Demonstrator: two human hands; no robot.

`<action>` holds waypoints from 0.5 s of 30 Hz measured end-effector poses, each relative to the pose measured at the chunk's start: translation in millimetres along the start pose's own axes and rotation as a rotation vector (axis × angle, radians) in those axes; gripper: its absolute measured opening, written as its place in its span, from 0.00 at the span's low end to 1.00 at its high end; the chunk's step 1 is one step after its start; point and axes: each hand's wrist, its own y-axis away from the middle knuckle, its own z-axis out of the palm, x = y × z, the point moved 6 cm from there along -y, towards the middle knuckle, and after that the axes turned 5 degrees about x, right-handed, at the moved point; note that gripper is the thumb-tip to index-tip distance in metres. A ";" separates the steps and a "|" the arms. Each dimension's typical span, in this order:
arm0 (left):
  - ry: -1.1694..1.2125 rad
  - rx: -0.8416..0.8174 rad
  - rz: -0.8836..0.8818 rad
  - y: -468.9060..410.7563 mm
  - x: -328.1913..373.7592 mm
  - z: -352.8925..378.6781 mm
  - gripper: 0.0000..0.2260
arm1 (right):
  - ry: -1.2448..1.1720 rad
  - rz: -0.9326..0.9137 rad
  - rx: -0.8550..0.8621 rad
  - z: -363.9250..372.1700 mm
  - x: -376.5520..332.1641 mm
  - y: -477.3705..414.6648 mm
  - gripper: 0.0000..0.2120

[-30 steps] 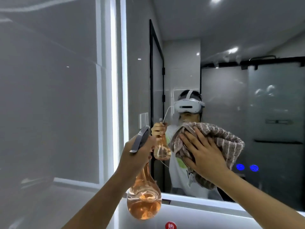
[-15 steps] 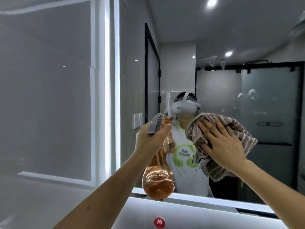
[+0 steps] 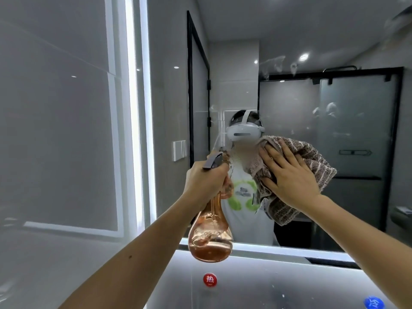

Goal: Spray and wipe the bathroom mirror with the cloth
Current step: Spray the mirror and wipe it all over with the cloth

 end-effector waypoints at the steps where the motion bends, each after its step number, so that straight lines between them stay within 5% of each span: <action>1: -0.006 0.008 -0.008 0.1 -1.3 0.2 0.10 | 0.001 0.000 -0.009 -0.7 -0.5 0.2 0.30; 11: 0.022 -0.021 0.090 -1.5 -9.2 -20.1 0.10 | -0.048 0.027 -0.031 4.6 -8.3 -7.7 0.36; 15: 0.031 0.044 0.085 -2.5 -20.7 -51.9 0.09 | 0.017 -0.102 0.025 3.8 -32.0 -29.6 0.36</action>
